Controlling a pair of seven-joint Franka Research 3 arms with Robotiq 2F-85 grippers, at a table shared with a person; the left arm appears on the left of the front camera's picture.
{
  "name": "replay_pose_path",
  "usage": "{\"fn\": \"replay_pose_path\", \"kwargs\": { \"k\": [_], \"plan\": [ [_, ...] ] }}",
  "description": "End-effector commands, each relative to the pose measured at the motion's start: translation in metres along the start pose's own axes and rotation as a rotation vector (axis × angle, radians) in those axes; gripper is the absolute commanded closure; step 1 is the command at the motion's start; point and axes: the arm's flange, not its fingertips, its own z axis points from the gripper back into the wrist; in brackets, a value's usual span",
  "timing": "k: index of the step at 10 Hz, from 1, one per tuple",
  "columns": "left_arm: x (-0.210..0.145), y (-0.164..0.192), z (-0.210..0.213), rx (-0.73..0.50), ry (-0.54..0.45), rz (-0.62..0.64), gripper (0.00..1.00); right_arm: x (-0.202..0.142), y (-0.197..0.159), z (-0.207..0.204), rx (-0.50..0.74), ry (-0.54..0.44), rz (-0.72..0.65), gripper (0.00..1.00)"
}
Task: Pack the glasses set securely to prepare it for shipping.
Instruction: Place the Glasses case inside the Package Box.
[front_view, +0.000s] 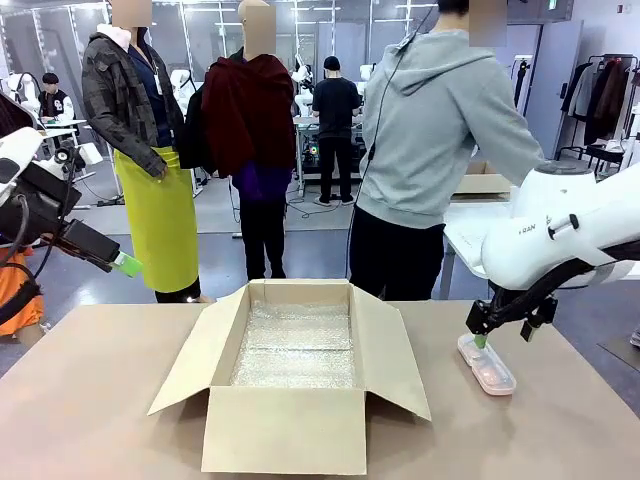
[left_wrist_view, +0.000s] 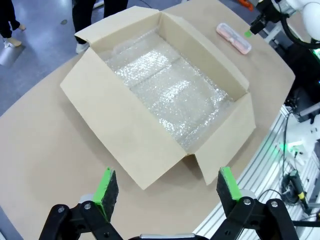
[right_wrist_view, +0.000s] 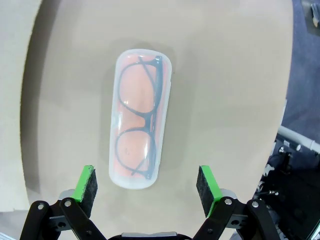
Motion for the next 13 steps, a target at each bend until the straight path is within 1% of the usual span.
{"fn": "replay_pose_path", "kwargs": {
  "k": [1,2,4,5,7,11,12,13],
  "plan": [
    [0.003,0.001,0.004,-0.001,-0.020,-0.003,0.00,0.010,0.003,-0.015,-0.017,0.025,-0.045,0.00],
    [0.003,0.001,0.004,-0.001,-0.020,-0.003,0.00,0.012,0.003,-0.022,-0.036,0.023,-0.048,0.00],
    [0.003,0.001,0.004,-0.001,-0.020,-0.003,0.00,0.014,0.006,-0.032,-0.011,0.034,-0.040,0.00],
    [0.003,0.001,0.004,-0.001,-0.020,-0.003,0.00,0.015,0.005,-0.041,0.027,0.036,-0.044,0.00],
    [0.003,0.001,0.004,-0.001,-0.020,-0.003,0.00,0.018,0.005,-0.056,0.035,0.054,-0.049,0.00],
    [0.003,0.001,0.004,-0.001,-0.020,-0.003,0.00,0.021,0.007,-0.075,0.063,0.052,-0.052,0.00],
    [0.003,0.001,0.004,-0.001,-0.020,-0.003,0.00,0.022,0.007,-0.076,0.064,0.048,-0.058,0.13],
    [0.003,0.001,0.004,-0.001,-0.020,-0.003,0.00,0.022,0.006,-0.076,0.058,0.049,-0.057,0.47]
  ]
}}
